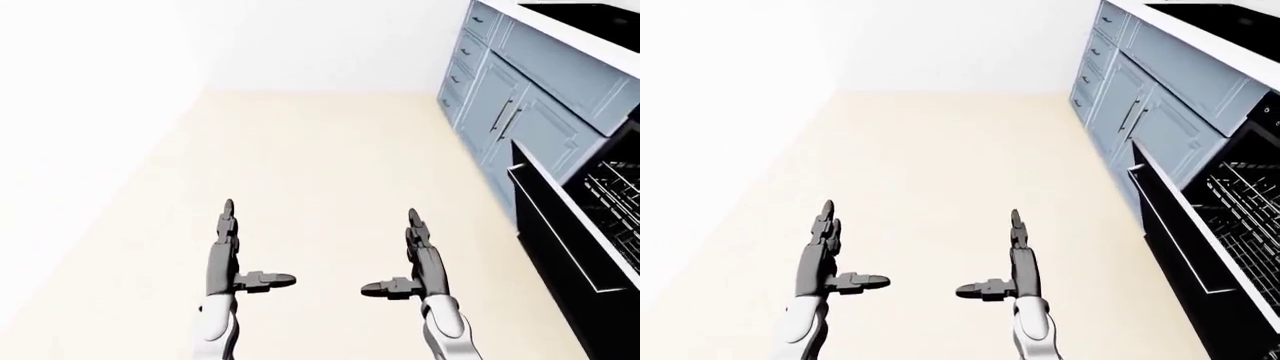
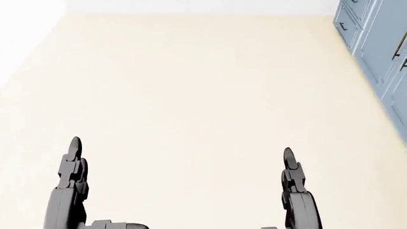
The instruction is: Close the dishwasher door
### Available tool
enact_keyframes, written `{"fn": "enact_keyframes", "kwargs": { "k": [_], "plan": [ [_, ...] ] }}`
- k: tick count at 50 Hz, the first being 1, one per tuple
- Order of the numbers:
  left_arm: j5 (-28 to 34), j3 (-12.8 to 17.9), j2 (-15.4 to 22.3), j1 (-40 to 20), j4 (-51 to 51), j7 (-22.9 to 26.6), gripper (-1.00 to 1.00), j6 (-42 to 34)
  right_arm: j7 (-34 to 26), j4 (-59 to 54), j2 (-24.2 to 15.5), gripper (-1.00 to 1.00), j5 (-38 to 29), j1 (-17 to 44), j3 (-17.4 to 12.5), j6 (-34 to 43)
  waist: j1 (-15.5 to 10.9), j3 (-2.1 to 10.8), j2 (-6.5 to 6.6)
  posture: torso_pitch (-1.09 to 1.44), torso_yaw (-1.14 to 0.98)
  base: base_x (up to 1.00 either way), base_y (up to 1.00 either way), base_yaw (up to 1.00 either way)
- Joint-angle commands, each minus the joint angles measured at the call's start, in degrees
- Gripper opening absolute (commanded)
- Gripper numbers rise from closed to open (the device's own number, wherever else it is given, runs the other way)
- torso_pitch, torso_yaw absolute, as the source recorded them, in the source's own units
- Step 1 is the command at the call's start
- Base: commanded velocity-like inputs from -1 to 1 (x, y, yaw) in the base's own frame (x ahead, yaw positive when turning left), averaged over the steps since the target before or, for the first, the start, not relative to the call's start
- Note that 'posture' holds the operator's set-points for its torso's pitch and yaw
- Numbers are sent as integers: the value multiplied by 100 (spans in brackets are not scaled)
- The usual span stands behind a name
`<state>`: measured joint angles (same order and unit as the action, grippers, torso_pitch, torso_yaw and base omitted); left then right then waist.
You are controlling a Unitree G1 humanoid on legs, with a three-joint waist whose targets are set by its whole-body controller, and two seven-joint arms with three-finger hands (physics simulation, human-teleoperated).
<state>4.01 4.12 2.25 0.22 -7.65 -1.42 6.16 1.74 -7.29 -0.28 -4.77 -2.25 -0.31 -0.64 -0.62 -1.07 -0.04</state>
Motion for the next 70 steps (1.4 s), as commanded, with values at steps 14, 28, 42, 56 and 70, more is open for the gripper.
{"fn": "enact_keyframes", "kwargs": {
  "k": [14,28,42,56,70],
  "plan": [
    [-16,-64,-17,-141,232,19,100,174,24,329,-43,100,-23,132,-41,-83,5,-45,86,0,0,0,-26,0],
    [-40,-18,10,-165,228,22,100,163,27,237,-39,100,-18,182,-48,-124,90,99,104,0,0,0,-10,0],
    [-39,-26,4,-171,210,18,100,180,14,270,-43,100,-2,129,-47,-130,-29,95,-303,0,0,0,-24,0],
    [-48,-25,4,-169,219,23,100,174,-11,312,-31,100,-22,206,-13,-20,15,-19,186,0,0,0,-12,0],
    [-56,-7,13,-194,171,20,100,201,-11,349,-32,100,-36,156,-5,-26,-69,15,113,0,0,0,-29,0]
  ]
}}
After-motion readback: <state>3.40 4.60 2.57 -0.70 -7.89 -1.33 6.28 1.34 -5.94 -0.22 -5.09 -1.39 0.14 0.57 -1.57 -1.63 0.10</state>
